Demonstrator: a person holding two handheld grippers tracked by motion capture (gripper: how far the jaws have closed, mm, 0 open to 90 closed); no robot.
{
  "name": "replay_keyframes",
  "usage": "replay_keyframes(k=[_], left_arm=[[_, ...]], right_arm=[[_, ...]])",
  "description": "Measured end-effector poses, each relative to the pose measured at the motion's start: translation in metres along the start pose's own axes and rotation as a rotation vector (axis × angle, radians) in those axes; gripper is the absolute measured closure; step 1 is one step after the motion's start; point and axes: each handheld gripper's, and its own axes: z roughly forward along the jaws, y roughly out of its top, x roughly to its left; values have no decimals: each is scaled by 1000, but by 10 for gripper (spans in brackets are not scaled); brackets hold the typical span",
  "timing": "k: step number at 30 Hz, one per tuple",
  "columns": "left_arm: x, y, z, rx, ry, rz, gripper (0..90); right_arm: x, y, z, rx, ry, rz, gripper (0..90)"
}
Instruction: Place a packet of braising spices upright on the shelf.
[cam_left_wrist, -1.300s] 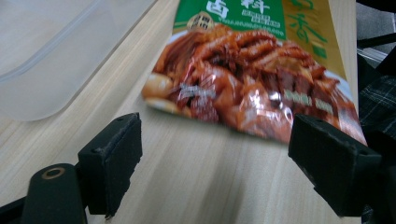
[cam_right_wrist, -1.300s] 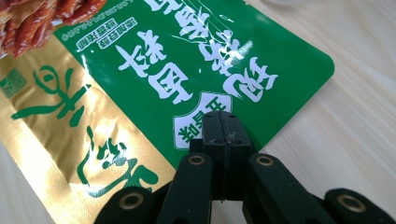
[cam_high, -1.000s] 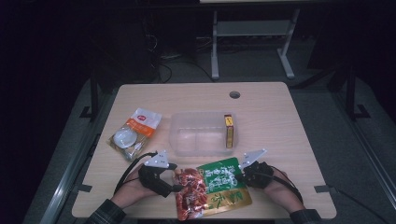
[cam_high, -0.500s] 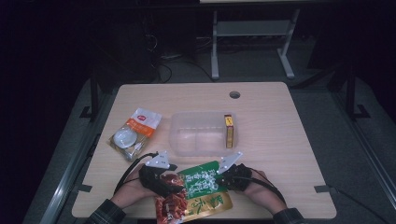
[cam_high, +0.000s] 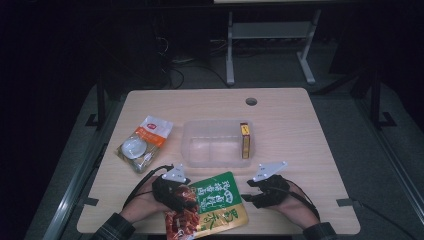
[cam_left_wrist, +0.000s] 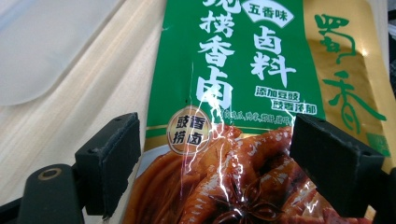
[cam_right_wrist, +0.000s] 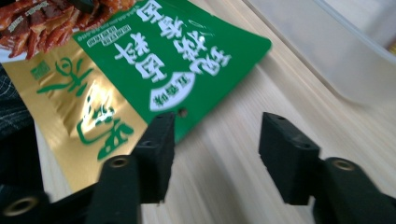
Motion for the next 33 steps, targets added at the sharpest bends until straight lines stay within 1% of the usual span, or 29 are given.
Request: replay_keyframes(k=[2,5,10,11,14,17,18,20,21,22,23,24,25,26,27,28,30,32,33], left_arm=[[0,0,3,21,0,-2,157],[2,-1,4,25,-5,-6,146],[1,-1,4,24,9,1,154],[0,-1,3,28,11,-1,167],[0,0,2,35,21,-7,234],[0,2,0,50,27,-1,321],[0,2,0,57,26,10,358],[-2,3,-1,61,28,14,438],[-2,4,-1,69,21,21,479],[-4,4,-1,71,17,26,532],[-5,5,-1,77,15,23,583],[-6,6,-1,93,13,24,635],[-7,7,0,96,12,22,687],[-7,8,0,104,10,32,735],[-7,8,0,106,5,32,762],[-6,8,0,97,-6,17,793],[-6,8,0,95,-12,13,823],[-6,8,0,98,-13,16,849],[-7,9,1,103,-5,32,859]], right_arm=[[-2,-6,-6,-20,-12,12,417],[-2,-12,-14,-38,-26,35,404],[-1,-20,-21,-49,-41,48,395],[-1,-21,-22,-51,-44,48,395],[-3,-22,-26,-60,-54,61,395],[-5,-22,-28,-70,-60,69,395],[-5,-22,-28,-71,-58,69,394],[-4,-22,-27,-71,-59,66,394],[-4,-22,-27,-70,-59,64,394],[-4,-22,-27,-71,-59,64,394],[-4,-22,-27,-73,-59,63,394],[-4,-22,-27,-74,-58,63,394],[-4,-21,-28,-75,-59,64,395],[-4,-21,-28,-76,-59,63,394],[-4,-21,-28,-76,-59,65,395],[-5,-21,-28,-77,-60,64,394],[-4,-21,-28,-78,-60,66,395],[-4,-21,-28,-78,-58,63,394],[-4,-21,-28,-78,-58,63,391]])
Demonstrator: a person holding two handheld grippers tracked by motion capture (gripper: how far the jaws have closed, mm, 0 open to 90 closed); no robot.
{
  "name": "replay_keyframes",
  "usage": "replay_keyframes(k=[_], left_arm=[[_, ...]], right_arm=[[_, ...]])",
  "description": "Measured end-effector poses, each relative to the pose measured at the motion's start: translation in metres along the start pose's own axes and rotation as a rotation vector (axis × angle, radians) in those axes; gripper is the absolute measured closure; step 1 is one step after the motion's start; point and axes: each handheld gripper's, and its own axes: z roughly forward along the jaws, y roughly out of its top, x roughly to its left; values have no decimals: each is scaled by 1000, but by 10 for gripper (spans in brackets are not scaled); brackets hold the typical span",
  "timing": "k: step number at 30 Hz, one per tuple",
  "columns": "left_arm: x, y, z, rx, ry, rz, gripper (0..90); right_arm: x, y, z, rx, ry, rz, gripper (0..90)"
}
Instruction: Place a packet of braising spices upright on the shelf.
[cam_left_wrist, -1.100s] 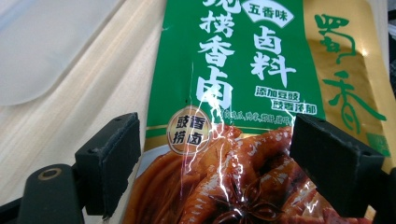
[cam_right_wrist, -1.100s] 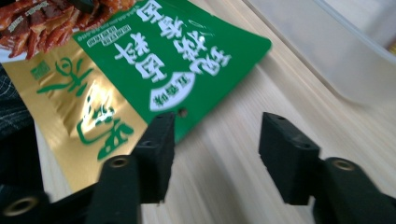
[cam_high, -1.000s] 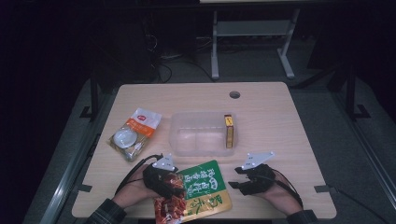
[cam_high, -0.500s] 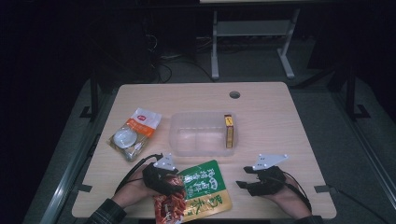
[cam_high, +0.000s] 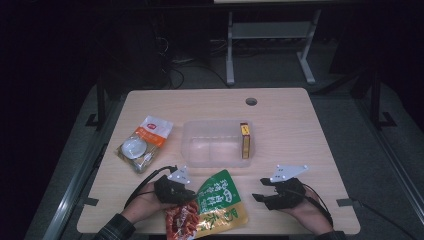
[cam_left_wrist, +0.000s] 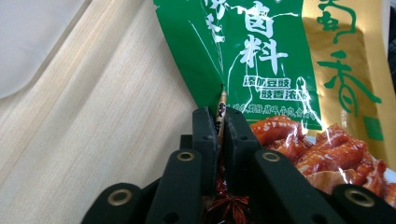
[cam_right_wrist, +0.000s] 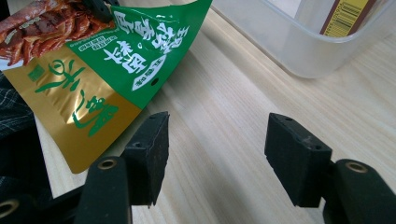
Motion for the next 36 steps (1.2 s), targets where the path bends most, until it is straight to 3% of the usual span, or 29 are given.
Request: replay_keyframes(k=[7,11,15,19,28,35,36], left_arm=[[7,-2,-4,-29,-46,-44,888],[7,-3,-9,-61,-37,-67,892],[7,-4,-25,-153,-23,-98,892],[7,-6,-37,-199,0,-112,892],[2,-12,-65,-323,100,-131,894],[3,-12,-77,-375,137,-143,895],[3,-11,-81,-402,150,-153,896]], right_arm=[[-2,0,0,-5,-1,5,362],[-3,1,-1,-10,-2,7,356],[-6,3,1,-24,14,7,352],[-7,7,3,-34,34,3,346],[-9,16,13,-52,99,-16,317],[-7,22,20,-60,159,-17,324],[-6,22,23,-60,165,-22,326]])
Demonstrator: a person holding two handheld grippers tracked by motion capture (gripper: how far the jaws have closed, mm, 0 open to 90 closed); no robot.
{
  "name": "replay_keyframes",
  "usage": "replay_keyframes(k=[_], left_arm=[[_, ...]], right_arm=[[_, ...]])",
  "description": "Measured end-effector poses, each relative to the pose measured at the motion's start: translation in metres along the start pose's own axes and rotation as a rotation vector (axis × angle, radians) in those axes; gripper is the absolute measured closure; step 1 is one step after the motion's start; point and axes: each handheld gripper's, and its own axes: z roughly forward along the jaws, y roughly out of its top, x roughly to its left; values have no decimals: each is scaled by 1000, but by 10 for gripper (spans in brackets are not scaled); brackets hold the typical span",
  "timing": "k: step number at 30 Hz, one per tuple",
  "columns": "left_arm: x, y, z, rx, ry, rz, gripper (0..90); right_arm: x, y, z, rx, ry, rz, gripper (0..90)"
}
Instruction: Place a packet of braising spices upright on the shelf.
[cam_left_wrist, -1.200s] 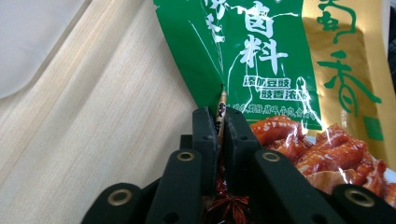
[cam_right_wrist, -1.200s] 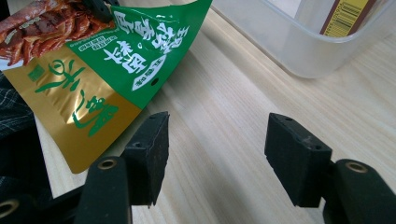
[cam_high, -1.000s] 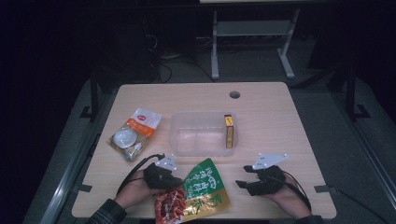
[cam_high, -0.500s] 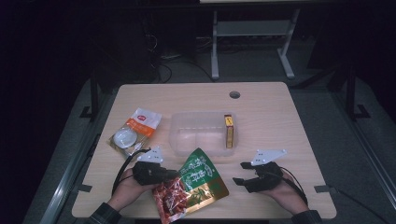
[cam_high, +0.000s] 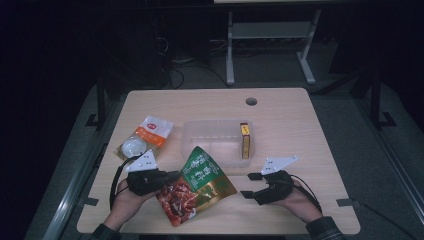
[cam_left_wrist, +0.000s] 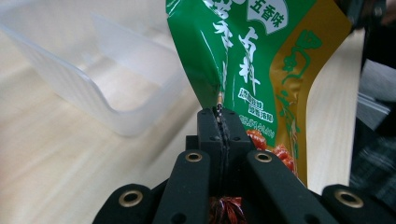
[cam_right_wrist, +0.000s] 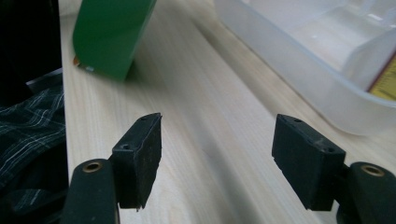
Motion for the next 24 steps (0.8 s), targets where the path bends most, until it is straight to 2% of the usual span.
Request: replay_keyframes(k=[6,11,13,17,19,23,24], left_arm=[[3,9,-9,-72,34,-16,896],[5,13,-7,-94,47,-33,896],[4,17,-5,-110,51,-37,896],[2,20,-5,-133,48,-41,896],[-1,22,-6,-156,61,-34,896],[0,22,-8,-165,66,-39,896],[2,21,-9,-179,58,-55,896]], right_arm=[[8,3,10,-16,22,-10,322],[13,9,19,-44,45,-2,299],[18,13,23,-74,70,3,285],[27,25,34,-126,75,0,281],[30,31,40,-158,79,12,291],[32,37,47,-200,92,27,333],[31,41,48,-249,97,35,370]])
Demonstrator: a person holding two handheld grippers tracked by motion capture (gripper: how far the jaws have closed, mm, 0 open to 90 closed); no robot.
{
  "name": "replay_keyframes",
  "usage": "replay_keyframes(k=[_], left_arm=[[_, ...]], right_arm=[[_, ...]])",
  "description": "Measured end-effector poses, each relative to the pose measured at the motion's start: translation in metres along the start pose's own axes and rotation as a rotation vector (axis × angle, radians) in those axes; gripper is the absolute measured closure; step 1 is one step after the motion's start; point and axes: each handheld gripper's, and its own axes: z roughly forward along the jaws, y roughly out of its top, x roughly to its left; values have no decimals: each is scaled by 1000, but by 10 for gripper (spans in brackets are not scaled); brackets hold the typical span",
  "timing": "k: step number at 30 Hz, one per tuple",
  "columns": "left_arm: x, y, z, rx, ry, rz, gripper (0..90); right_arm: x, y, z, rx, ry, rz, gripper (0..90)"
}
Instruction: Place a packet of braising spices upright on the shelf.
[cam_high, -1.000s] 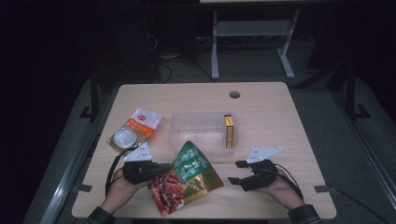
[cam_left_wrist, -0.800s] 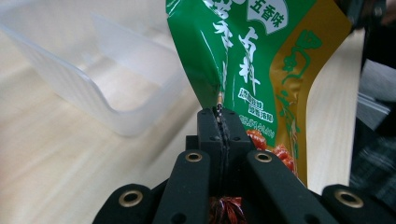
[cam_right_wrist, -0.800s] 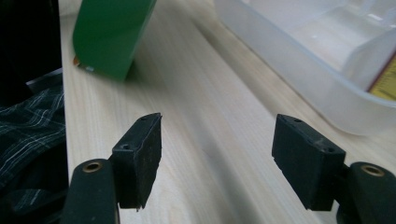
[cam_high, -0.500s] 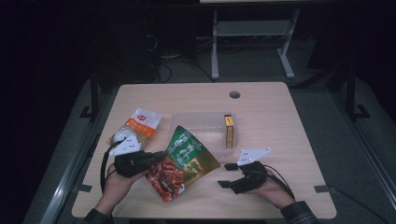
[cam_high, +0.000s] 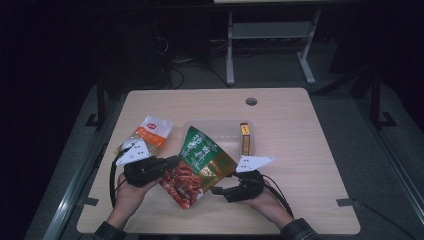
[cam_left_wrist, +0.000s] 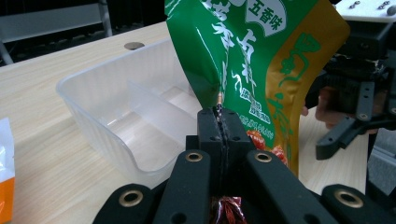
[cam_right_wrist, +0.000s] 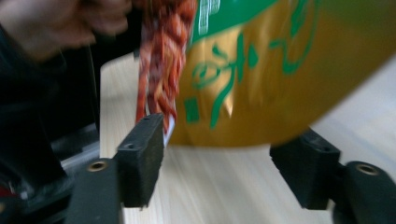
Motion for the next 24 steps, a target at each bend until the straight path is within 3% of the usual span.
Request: replay_keyframes(k=[4,6,9,11,16,24], left_arm=[[1,-2,0,-5,-3,-16,896],[0,-3,1,-9,-4,-29,896],[1,-3,0,-9,-1,-30,896],[3,-5,-1,-21,-6,-53,896],[3,-8,0,-24,-8,-63,894],[4,-16,3,-1,-22,-52,881]], right_arm=[[-2,6,2,-57,3,9,435],[-2,10,7,-84,17,18,553],[0,11,11,-94,15,18,596],[-1,11,13,-127,27,41,716],[-4,13,14,-130,40,40,859],[-7,17,10,-74,57,27,891]])
